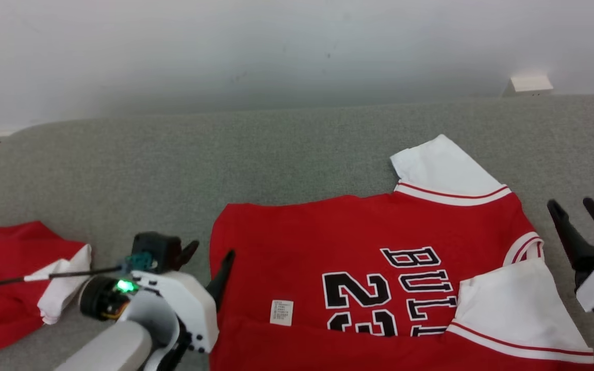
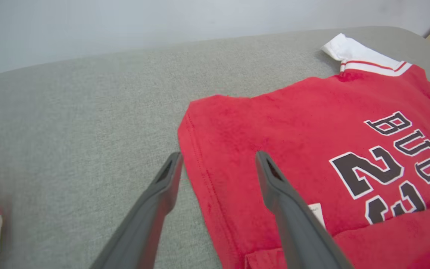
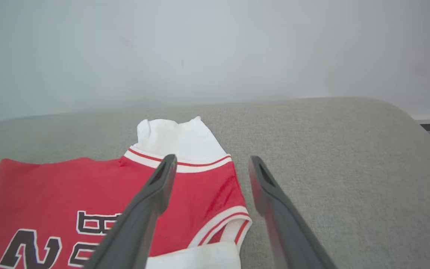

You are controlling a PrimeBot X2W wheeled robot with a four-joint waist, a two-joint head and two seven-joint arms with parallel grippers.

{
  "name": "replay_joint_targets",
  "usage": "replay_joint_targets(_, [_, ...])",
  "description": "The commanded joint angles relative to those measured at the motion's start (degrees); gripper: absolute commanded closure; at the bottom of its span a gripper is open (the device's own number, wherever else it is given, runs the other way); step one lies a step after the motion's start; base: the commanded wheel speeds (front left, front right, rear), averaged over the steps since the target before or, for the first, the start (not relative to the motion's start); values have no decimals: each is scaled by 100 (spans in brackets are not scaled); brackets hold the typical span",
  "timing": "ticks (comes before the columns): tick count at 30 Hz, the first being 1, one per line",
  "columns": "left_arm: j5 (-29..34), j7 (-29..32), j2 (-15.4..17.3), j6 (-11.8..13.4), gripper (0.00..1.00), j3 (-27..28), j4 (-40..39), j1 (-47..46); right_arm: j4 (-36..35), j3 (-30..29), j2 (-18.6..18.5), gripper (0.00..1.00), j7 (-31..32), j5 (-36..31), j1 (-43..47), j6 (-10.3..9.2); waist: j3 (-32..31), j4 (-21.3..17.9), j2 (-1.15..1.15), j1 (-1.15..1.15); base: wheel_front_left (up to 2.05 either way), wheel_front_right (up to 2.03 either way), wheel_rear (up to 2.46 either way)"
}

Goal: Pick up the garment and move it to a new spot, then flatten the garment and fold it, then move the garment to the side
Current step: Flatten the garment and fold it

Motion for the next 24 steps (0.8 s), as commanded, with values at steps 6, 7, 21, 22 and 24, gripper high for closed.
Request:
replay_joint_targets(6, [158,171,-426,-473,0,-140,862,-997,528,314,20,0,32,-97,-1254,-13,820,282,0,0,0,0,0])
replay_joint_targets(7, [182,185,-494,-533,0,-168,979,-1131,669,399,19,0,22,-93,-1457,-13,903,311,0,0,0,0,0])
replay_joint_targets(21, [427,362,-1286,-997,0,-459,1727,-2427,2673,1700,-203,0,359,630,-3824,-13,1876,936,0,0,0,0,0])
replay_joint_targets(22, [440,378,-1324,-1020,0,-474,1753,-2495,2795,1765,-182,0,442,746,-3925,-14,1920,968,0,0,0,0,0])
replay_joint_targets(24, [464,401,-1376,-1069,0,-516,1818,-2581,2997,1935,-221,0,590,867,-4071,-14,1991,1019,0,0,0,0,0])
